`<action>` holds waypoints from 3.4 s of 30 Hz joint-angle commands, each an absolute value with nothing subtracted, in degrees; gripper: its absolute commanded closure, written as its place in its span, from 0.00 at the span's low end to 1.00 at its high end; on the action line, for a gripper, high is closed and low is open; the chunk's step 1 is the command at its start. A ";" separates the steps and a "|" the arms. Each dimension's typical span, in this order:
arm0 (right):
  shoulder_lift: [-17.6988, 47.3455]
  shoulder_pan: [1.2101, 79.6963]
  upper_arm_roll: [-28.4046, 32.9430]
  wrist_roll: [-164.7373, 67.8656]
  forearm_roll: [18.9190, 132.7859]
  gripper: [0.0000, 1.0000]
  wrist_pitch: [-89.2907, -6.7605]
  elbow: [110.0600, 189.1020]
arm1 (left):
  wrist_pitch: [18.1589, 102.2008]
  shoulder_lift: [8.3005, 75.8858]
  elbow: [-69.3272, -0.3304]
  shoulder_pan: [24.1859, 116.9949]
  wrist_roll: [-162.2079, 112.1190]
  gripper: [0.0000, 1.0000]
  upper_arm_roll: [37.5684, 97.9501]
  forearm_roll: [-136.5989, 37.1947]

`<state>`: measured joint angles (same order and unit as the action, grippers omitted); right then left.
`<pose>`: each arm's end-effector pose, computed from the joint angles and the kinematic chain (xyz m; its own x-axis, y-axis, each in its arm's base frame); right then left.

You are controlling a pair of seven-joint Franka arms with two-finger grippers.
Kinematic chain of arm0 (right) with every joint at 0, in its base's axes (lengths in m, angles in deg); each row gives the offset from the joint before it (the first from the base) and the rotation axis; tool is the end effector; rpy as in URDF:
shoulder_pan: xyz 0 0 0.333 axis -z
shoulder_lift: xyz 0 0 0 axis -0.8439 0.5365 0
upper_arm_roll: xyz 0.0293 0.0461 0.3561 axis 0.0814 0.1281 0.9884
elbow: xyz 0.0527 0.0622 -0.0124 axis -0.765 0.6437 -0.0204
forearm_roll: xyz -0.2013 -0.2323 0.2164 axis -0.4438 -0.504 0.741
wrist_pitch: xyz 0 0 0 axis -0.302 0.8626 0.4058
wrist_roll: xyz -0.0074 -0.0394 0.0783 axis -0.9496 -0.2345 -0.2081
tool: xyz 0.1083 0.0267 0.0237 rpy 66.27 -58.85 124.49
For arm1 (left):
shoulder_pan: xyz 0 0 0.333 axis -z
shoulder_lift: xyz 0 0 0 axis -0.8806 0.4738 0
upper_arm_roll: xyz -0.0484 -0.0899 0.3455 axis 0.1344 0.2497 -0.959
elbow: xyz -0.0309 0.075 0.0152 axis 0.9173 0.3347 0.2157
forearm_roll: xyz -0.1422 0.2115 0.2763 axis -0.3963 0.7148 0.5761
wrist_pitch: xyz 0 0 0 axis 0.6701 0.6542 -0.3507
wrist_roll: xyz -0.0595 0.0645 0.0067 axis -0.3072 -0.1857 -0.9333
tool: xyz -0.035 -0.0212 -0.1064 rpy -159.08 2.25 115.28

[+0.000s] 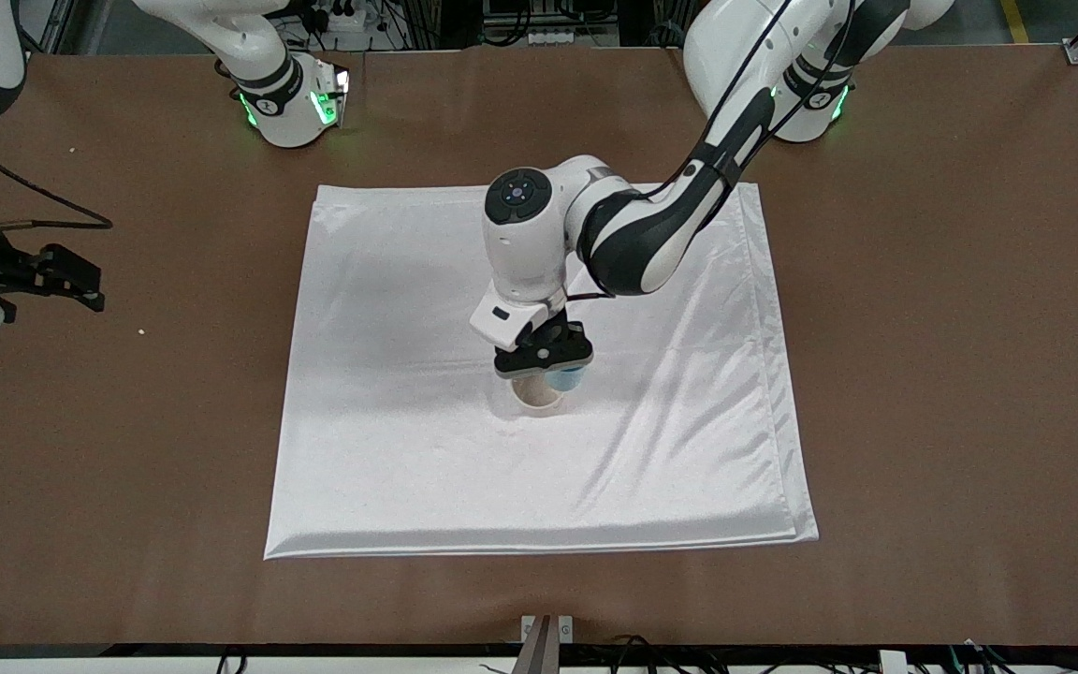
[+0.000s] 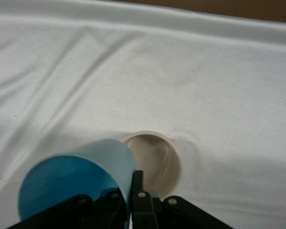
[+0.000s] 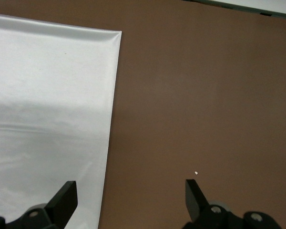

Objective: Place blue cup into white mug on cloth

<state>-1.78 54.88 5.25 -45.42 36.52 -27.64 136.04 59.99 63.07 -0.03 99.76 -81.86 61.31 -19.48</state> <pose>0.5884 -0.0006 0.6398 0.9882 0.1475 0.0420 0.1452 -0.9879 0.0535 0.5667 -0.5505 0.3672 0.9635 0.1522 0.2202 0.1560 -0.9878 0.0001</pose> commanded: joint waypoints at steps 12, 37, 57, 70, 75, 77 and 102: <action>-4.77 53.77 4.47 -46.08 36.19 0.00 -25.75 137.75 | 61.84 66.48 4.24 101.27 -84.68 1.00 60.24 -19.79; -6.09 52.19 4.55 -52.24 36.55 0.00 -24.43 137.83 | 67.12 67.71 3.54 100.65 -86.88 0.55 59.98 -23.74; -6.09 52.19 4.55 -52.32 36.46 0.00 -24.34 137.66 | 52.28 56.65 -0.59 99.60 -85.57 0.00 59.98 -23.05; -6.09 52.19 4.55 -51.97 36.46 0.00 -24.43 137.66 | 52.00 26.51 -28.88 88.71 -68.45 0.00 62.53 -30.76; -6.09 52.10 4.55 -51.97 36.46 0.00 -24.43 137.57 | 51.91 18.07 -34.78 82.91 -59.30 0.00 62.53 -34.90; -6.09 52.19 4.55 -51.97 36.46 0.00 -24.43 137.66 | 51.83 15.17 -37.32 81.67 -57.62 0.00 62.53 -35.17; -6.09 51.84 4.55 -52.41 36.46 0.00 -24.87 137.66 | 50.95 3.55 -42.79 63.83 -32.93 0.00 61.91 -40.36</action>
<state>-4.46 52.48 4.89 -51.21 36.52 -24.43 136.11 50.18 5.03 -41.86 66.67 -36.33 61.48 -38.82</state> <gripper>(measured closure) 0.000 0.000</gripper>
